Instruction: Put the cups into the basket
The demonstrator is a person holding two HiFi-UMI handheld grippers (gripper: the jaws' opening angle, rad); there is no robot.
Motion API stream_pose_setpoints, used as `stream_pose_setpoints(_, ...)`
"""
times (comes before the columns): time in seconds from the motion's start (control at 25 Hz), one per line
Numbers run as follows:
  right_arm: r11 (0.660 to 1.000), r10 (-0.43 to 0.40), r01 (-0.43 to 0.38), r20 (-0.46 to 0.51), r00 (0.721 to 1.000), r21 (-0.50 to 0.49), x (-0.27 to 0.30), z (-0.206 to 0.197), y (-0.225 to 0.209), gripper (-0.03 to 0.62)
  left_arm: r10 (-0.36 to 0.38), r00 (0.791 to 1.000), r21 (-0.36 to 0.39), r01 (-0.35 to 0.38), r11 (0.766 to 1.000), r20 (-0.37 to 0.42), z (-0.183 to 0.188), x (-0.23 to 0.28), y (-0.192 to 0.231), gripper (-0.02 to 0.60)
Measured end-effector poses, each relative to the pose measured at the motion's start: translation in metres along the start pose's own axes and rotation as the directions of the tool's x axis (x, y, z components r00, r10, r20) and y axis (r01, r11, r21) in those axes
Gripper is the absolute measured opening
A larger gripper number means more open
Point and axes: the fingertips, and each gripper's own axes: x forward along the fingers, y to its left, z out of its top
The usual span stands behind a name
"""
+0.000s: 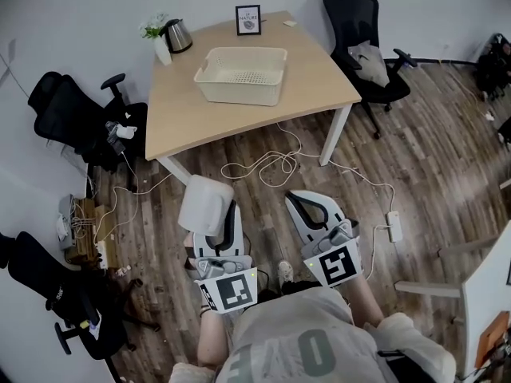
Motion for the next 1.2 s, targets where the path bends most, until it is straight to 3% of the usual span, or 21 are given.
stream_pose_setpoints(0.64, 1.0, 0.01, -0.011, -0.021, 1.0, -0.012, 0.044, -0.035, -0.046, -0.002, -0.023, 1.0, -0.034, 0.022, 0.999, -0.019, -0.028, 0.078, -0.008, 0.064)
stream_pose_setpoints(1.0, 1.0, 0.0, 0.0, -0.006, 1.0, -0.01, 0.113, -0.044, -0.081, -0.002, -0.022, 1.0, -0.033, 0.021, 0.999, -0.016, -0.046, 0.146, 0.028, 0.064)
stream_pose_setpoints(1.2, 1.0, 0.005, -0.005, -0.02, 1.0, -0.015, 0.157, -0.055, -0.103, -0.002, -0.044, 0.999, -0.107, 0.045, 0.993, 0.009, -0.05, 0.191, 0.056, 0.064)
